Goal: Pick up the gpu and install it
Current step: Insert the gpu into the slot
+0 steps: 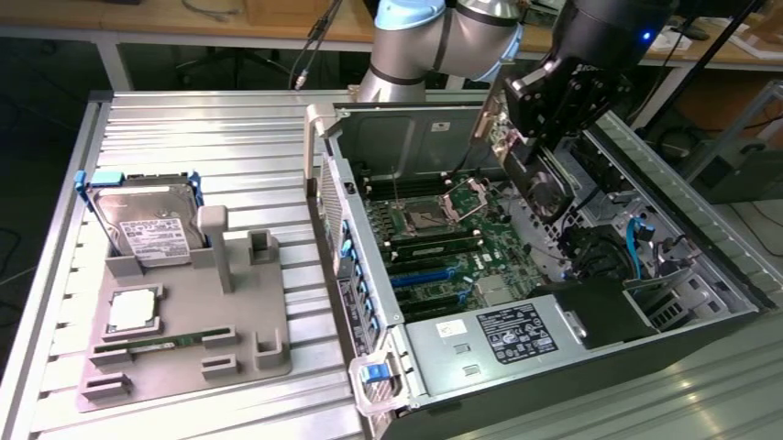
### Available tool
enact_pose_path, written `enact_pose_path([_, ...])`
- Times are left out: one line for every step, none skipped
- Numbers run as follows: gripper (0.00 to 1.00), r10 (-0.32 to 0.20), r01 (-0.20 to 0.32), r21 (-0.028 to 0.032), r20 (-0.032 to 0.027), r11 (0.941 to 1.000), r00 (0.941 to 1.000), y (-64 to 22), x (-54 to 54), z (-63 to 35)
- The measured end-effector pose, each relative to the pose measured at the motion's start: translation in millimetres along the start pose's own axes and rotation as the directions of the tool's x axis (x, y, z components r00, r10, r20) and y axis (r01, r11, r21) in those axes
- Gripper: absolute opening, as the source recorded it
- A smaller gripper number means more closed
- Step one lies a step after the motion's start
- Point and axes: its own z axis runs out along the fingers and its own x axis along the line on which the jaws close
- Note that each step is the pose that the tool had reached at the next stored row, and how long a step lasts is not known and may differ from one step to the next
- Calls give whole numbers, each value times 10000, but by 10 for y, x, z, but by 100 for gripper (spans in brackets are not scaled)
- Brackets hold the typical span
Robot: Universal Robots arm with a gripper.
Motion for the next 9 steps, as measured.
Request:
enact_pose_path([27,-48,48,-2,-1,10000,10000,0,0,0])
enact_pose_path([27,-99,99,-3,-3,10000,10000,0,0,0])
enact_pose_path([27,-144,144,-5,-5,9999,9999,0,0,0])
enact_pose_path([27,-189,189,-7,-7,9998,9998,0,0,0])
enact_pose_path([27,-237,237,-8,-9,9997,9997,0,0,0])
enact_pose_path([27,-290,290,-11,-10,9996,9996,0,0,0])
enact_pose_path([27,-344,344,-13,-12,9994,9994,0,0,0])
enact_pose_path([27,-394,394,-14,-14,9992,9992,0,0,0])
enact_pose_path([27,-443,443,-16,-16,9990,9990,0,0,0])
